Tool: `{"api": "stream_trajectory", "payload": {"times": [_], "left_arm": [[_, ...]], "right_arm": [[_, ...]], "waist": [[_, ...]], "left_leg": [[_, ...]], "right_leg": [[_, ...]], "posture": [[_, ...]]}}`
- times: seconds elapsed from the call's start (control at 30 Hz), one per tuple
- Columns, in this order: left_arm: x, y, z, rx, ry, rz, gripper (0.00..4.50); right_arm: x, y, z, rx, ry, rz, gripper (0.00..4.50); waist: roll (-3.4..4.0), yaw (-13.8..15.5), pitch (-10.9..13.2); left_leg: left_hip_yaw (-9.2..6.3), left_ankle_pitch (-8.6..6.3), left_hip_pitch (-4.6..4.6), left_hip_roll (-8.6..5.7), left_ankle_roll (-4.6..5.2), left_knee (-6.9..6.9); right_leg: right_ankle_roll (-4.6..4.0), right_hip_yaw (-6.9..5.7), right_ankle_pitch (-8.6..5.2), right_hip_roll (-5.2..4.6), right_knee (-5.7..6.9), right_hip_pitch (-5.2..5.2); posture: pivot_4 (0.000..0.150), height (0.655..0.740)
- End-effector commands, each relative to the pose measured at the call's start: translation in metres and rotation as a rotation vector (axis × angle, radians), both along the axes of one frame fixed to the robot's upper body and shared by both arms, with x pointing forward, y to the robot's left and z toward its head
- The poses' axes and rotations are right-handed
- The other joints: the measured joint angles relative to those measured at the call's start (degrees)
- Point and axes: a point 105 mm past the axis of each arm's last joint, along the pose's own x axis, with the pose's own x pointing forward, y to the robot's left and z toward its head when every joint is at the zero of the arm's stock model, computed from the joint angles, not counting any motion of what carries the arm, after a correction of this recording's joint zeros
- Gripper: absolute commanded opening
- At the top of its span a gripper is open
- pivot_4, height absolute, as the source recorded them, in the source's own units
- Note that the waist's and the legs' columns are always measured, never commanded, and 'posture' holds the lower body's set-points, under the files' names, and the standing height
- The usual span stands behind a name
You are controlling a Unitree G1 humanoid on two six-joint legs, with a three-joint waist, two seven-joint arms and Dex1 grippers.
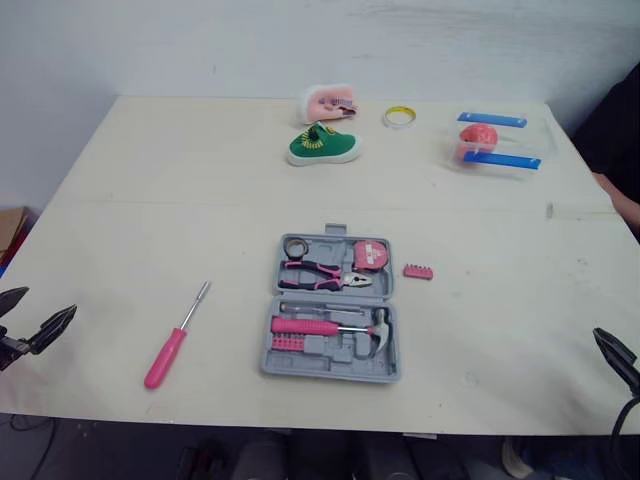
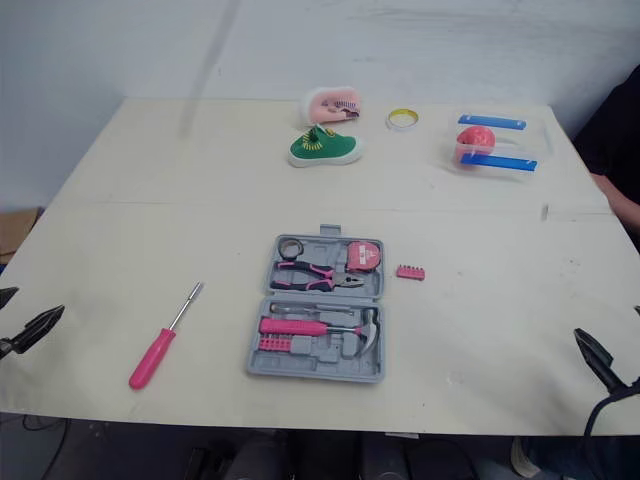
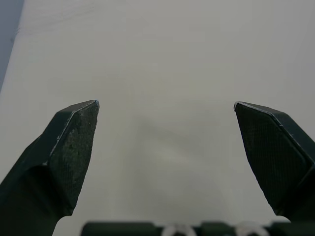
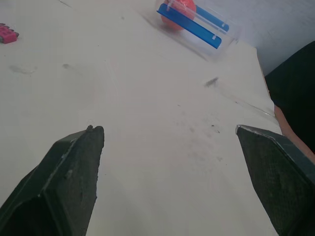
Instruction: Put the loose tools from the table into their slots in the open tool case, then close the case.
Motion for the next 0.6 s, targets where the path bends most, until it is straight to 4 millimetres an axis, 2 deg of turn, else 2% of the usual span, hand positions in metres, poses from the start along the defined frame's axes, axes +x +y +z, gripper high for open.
{"api": "stream_trajectory", "payload": {"times": [0.03, 0.27, 0.37, 0.47, 0.6], "left_arm": [[0.007, -0.015, 0.014, 0.013, -0.049, -0.062, 4.44], [0.027, -0.075, 0.034, 0.029, -0.082, -0.318, 4.44], [0.034, -0.107, 0.045, 0.037, -0.098, -0.443, 4.44], [0.036, -0.142, 0.055, 0.073, -0.106, -0.603, 4.44], [0.031, -0.187, 0.065, 0.062, -0.083, -0.808, 4.44]], "right_arm": [[0.011, 0.014, 0.014, 0.022, -0.049, 0.055, 4.50], [0.057, 0.076, 0.038, 0.108, -0.007, 0.365, 4.50], [0.079, 0.090, 0.037, 0.086, 0.070, 0.413, 4.50], [0.092, 0.112, 0.042, 0.087, 0.075, 0.557, 4.50], [0.102, 0.128, 0.030, 0.071, 0.162, 0.718, 4.50]], "waist": [[0.00, -0.12, 0.00], [0.00, -0.61, 0.00], [-0.01, -0.39, 0.00], [-0.01, -0.20, 0.01], [-0.01, -0.15, 0.01]], "left_leg": [[0.02, 0.00, 0.00, 0.00, 0.00, -0.01], [0.09, 0.03, 0.00, 0.00, 0.05, 0.12], [0.07, 0.04, -0.02, 0.00, 0.03, 0.11], [0.09, 0.05, -0.10, 0.00, 0.02, 0.11], [0.08, 0.05, -0.21, 0.00, 0.03, 0.23]], "right_leg": [[-0.01, 0.00, -0.01, 0.00, 0.02, -0.02], [0.02, 0.05, 0.01, 0.01, 0.18, -0.02], [0.02, 0.03, 0.01, 0.03, 0.18, -0.05], [0.02, 0.02, 0.01, 0.05, 0.12, -0.11], [0.05, 0.01, 0.02, 0.08, 0.10, -0.13]], "posture": [[0.150, 0.7400], [0.150, 0.7400], [0.150, 0.7400], [0.150, 0.7400], [0.150, 0.7400]]}}
